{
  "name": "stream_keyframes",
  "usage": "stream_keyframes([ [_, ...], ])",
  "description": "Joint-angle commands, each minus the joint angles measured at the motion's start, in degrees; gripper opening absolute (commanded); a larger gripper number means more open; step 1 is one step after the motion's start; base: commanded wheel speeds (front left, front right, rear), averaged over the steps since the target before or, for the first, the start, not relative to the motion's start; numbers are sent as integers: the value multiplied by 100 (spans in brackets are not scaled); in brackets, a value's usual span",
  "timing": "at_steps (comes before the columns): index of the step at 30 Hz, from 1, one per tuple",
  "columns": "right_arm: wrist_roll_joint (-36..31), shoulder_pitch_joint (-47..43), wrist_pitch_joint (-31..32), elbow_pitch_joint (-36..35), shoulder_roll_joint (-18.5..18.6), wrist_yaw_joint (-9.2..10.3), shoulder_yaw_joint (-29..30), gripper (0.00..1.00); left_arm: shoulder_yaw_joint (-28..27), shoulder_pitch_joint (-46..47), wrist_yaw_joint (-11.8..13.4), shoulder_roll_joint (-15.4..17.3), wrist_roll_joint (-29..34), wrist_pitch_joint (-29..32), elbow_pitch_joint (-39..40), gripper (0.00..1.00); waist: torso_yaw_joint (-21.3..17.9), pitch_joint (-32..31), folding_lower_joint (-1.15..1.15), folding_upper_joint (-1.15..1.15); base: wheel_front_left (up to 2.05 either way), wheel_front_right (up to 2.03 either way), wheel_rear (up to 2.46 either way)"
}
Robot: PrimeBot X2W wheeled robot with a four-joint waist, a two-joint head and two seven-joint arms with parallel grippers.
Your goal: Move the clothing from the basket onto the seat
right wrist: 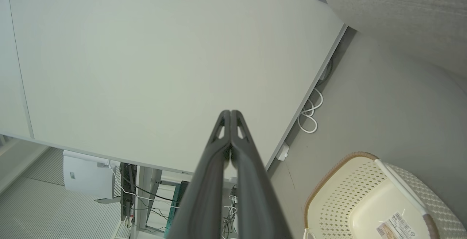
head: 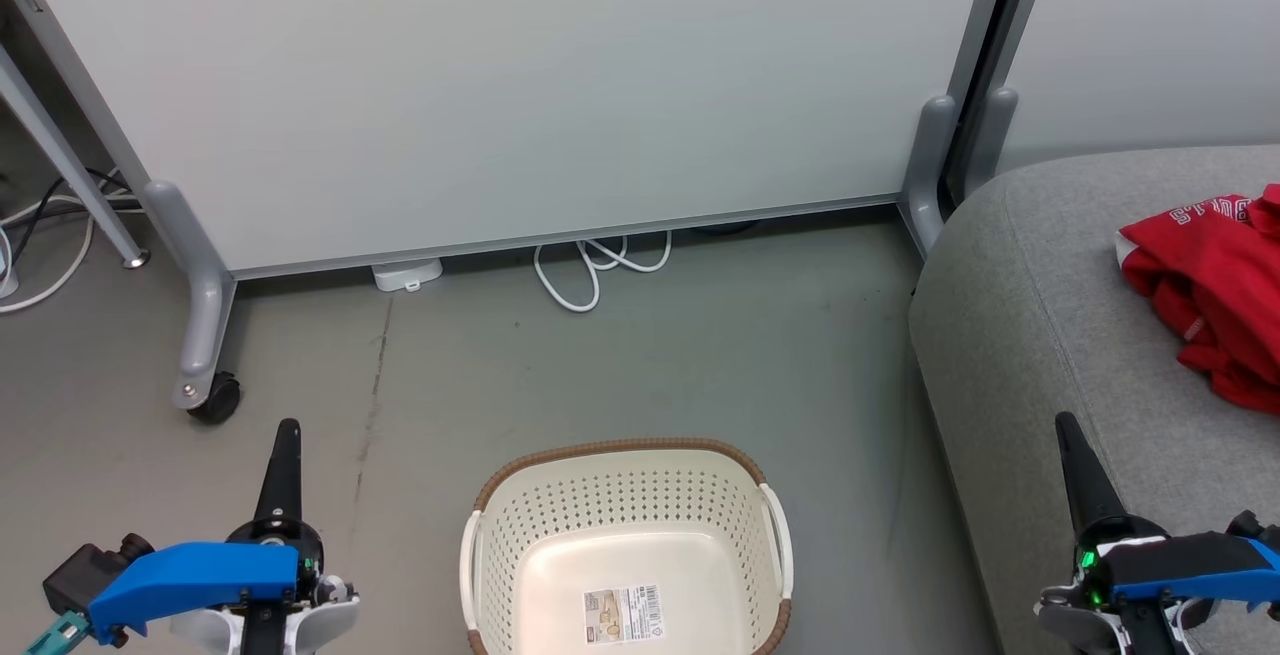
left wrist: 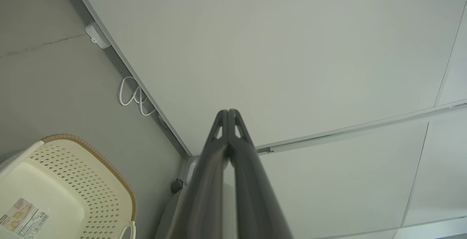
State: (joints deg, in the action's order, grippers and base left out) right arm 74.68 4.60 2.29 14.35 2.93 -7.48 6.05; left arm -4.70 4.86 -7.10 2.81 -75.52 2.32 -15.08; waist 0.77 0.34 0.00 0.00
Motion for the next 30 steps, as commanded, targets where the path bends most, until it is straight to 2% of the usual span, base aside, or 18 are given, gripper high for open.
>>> stream_keyframes([
  [1,121,127,32,-49,-1,-2,17,0,-29,115,-33,11,-91,30,51,0,-1,0,0,0,0,0,0],
  [30,1507,181,372,-41,-8,-2,49,0,-168,158,-56,11,-1427,372,105,0,-62,-13,0,0,0,0,0],
])
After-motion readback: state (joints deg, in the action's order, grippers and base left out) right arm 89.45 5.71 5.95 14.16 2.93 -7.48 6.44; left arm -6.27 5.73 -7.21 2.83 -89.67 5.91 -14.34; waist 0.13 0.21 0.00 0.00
